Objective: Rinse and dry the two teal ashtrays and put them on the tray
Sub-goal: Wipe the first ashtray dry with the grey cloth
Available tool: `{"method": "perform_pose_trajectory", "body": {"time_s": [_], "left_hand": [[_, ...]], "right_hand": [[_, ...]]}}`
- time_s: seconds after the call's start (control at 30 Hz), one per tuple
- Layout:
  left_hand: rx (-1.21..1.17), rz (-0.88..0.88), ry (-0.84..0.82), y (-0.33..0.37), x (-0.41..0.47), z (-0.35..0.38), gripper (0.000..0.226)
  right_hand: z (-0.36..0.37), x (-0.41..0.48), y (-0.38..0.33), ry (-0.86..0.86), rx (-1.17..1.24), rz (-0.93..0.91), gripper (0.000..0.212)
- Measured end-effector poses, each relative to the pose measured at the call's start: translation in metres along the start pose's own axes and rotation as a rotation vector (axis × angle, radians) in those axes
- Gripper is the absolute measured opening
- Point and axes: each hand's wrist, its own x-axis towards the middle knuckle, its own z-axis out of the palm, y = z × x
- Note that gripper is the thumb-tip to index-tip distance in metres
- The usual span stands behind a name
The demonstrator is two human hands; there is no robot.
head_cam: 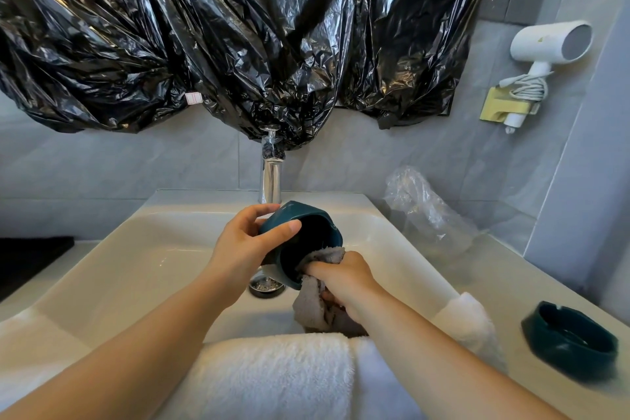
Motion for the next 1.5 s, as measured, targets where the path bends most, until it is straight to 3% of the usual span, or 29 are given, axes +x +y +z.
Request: {"method": "perform_pose_trajectory", "body": {"time_s": [0.13, 0.3, 0.47, 0.5, 0.6, 0.67, 0.73, 0.8, 0.97, 1.1, 1.2, 1.27, 1.33, 1.4, 1.5], "left_hand": [[0.120, -0.021, -0.040, -0.001, 0.000, -0.002, 0.067], [0.165, -0.078, -0.094, -0.003, -0.003, 0.001, 0.042], [0.106, -0.066, 0.013, -0.002, 0.000, -0.002, 0.034], [0.097, -0.067, 0.042, -0.003, 0.002, -0.003, 0.032], [0.073, -0.069, 0.083, -0.003, 0.003, -0.005, 0.030], [0.085, -0.059, 0.081, -0.002, 0.003, -0.005, 0.026], [0.119, -0.045, 0.067, -0.003, 0.001, -0.003, 0.025], [0.152, -0.036, 0.063, -0.004, 0.000, -0.002, 0.027], [0.125, -0.059, 0.121, -0.005, 0.002, -0.003, 0.038], [0.093, -0.071, 0.127, -0.006, 0.004, -0.004, 0.039], [0.099, -0.067, 0.129, -0.007, 0.005, -0.004, 0.043], [0.093, -0.060, 0.125, -0.006, 0.005, -0.003, 0.041], [0.088, -0.052, 0.111, -0.005, 0.003, -0.002, 0.033], [0.094, -0.047, 0.092, -0.005, 0.002, -0.001, 0.025], [0.122, -0.042, 0.044, -0.006, 0.001, 0.000, 0.030]], "right_hand": [[0.000, 0.004, 0.001, 0.041, 0.054, 0.077, 0.021], [-0.004, 0.005, 0.001, 0.086, 0.072, 0.071, 0.020], [-0.004, -0.004, -0.007, 0.166, 0.114, -0.029, 0.072], [-0.006, -0.005, -0.009, 0.199, 0.091, -0.069, 0.075], [-0.009, -0.013, -0.012, 0.306, -0.060, -0.325, 0.036], [-0.007, -0.018, -0.015, 0.289, -0.149, -0.498, 0.014], [-0.004, -0.020, -0.015, 0.208, -0.313, -0.568, 0.004], [0.001, -0.020, -0.013, 0.105, -0.480, -0.590, 0.014], [-0.001, -0.022, -0.014, 0.029, -0.476, -0.570, 0.027], [-0.005, -0.022, -0.015, 0.258, -0.342, -0.550, 0.030], [-0.010, -0.019, -0.015, 0.298, -0.193, -0.260, 0.040], [-0.010, -0.017, -0.015, 0.173, -0.135, -0.024, 0.060], [-0.006, -0.017, -0.014, 0.006, -0.146, 0.088, 0.072], [-0.004, -0.017, -0.013, -0.091, -0.170, 0.061, 0.057], [-0.005, -0.018, -0.011, -0.114, -0.180, -0.039, 0.022]]}}
